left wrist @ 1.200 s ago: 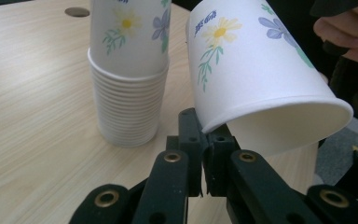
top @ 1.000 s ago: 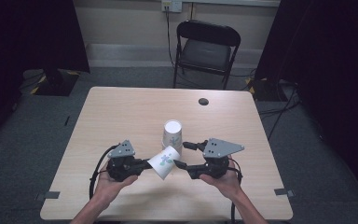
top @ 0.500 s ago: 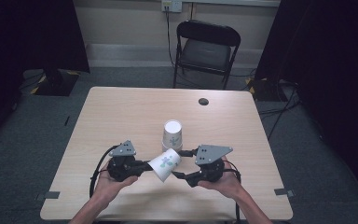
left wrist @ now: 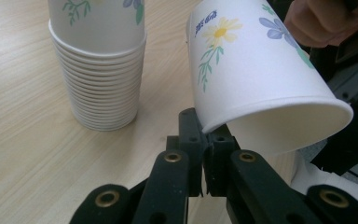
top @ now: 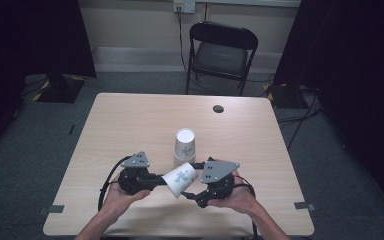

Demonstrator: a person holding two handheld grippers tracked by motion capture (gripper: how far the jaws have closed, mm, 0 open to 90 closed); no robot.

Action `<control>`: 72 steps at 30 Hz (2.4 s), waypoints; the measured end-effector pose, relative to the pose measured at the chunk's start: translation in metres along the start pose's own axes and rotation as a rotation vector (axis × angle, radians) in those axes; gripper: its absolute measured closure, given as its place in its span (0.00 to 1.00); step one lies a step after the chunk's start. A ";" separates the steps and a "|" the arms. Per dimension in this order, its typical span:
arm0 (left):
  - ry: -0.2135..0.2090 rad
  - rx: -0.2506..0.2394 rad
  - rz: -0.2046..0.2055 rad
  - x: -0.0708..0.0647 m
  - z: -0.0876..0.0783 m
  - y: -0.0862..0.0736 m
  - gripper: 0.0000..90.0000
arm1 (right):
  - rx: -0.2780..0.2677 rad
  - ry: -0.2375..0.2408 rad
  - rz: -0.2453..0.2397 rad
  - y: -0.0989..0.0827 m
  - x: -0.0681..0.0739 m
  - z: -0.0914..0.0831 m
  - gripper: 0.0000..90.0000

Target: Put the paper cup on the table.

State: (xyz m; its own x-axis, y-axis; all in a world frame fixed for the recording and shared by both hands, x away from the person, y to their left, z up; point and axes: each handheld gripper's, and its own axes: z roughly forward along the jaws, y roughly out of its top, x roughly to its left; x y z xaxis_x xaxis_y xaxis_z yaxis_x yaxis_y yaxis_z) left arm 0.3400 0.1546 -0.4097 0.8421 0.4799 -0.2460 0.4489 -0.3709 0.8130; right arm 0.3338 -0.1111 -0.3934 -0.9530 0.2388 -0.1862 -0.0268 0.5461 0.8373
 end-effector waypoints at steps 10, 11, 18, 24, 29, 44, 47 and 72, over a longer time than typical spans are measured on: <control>-0.007 0.019 -0.019 0.002 0.001 0.000 0.98 | -0.043 -0.040 -0.011 0.003 -0.002 -0.006 0.25; -0.008 0.024 -0.018 0.002 0.001 0.000 0.98 | -0.044 -0.052 -0.027 0.005 -0.001 -0.007 0.26; -0.017 0.046 -0.016 0.001 0.004 0.000 0.98 | -0.042 0.013 -0.070 0.015 0.004 -0.006 0.24; -0.025 0.044 -0.037 0.003 0.004 0.000 0.98 | -0.001 0.031 -0.105 0.010 0.011 0.007 0.20; -0.047 0.032 -0.058 0.004 0.003 -0.001 0.99 | 0.049 0.040 -0.134 0.007 0.014 0.011 0.19; -0.061 0.016 -0.132 0.009 0.007 -0.002 0.99 | 0.148 -0.023 -0.179 0.000 0.024 0.034 0.20; -0.058 -0.002 -0.144 0.011 0.005 -0.001 0.99 | 0.126 -0.015 -0.139 -0.002 0.021 0.036 0.23; -0.060 0.031 -0.195 0.006 0.015 -0.002 0.98 | 0.072 -0.005 -0.090 0.004 0.028 0.047 0.24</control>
State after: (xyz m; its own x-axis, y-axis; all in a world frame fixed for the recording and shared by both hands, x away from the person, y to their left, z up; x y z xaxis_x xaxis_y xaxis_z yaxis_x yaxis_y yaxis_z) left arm 0.3486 0.1464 -0.4205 0.7544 0.4968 -0.4291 0.6134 -0.3006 0.7303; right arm 0.3215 -0.0643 -0.4195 -0.9462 0.1899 -0.2619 -0.0904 0.6221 0.7777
